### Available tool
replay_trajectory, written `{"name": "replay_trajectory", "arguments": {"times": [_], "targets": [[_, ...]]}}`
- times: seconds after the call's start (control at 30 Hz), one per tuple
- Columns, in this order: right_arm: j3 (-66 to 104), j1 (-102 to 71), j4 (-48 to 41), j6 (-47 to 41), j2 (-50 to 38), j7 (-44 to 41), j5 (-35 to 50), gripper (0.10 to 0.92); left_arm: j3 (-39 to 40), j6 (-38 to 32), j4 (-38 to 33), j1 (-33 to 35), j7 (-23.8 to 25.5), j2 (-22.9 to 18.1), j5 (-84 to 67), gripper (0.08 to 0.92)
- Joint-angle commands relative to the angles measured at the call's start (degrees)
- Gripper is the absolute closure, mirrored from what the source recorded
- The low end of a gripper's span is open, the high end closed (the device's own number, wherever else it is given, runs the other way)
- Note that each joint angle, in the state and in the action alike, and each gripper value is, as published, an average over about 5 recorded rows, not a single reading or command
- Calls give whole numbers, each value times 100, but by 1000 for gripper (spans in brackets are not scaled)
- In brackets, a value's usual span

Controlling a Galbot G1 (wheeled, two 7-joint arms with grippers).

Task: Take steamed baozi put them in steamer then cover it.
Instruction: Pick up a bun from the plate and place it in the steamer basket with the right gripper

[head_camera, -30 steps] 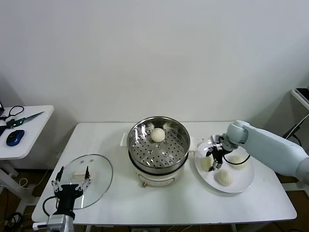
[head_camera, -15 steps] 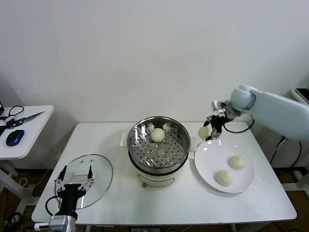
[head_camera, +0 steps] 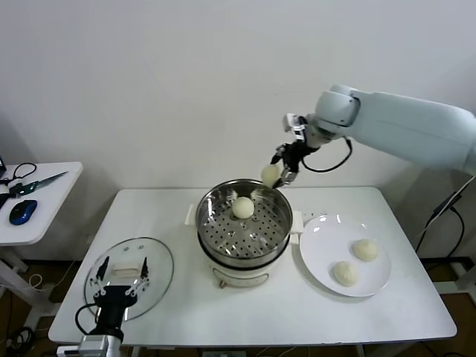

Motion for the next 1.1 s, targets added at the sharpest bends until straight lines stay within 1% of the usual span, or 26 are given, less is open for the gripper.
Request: {"name": "replay_trajectory", "arguments": {"times": [0.03, 0.3, 0.77, 0.83, 1.0, 1.1], "targets": [[-183, -368, -15, -265, 1283, 507, 483, 305, 15, -17, -17, -42, 14, 68, 16, 177], [-264, -913, -190, -298, 1598, 582, 341, 304, -4, -14, 15, -73, 16, 96, 20, 177], [-252, -1310, -305, -337, 1518, 672, 127, 303, 0, -18, 142, -121, 14, 118, 12, 177], [-249, -1323, -287, -357, 1488, 707, 116, 292, -3, -11, 143, -136, 11, 127, 12, 177], [-221, -1266, -203, -385, 1379, 686, 115, 217, 3, -7, 146, -146, 10, 136, 12, 177], [-159, -1119, -128, -375, 1240, 610, 123, 204, 4, -8, 143, -140, 9, 132, 13, 177]]}}
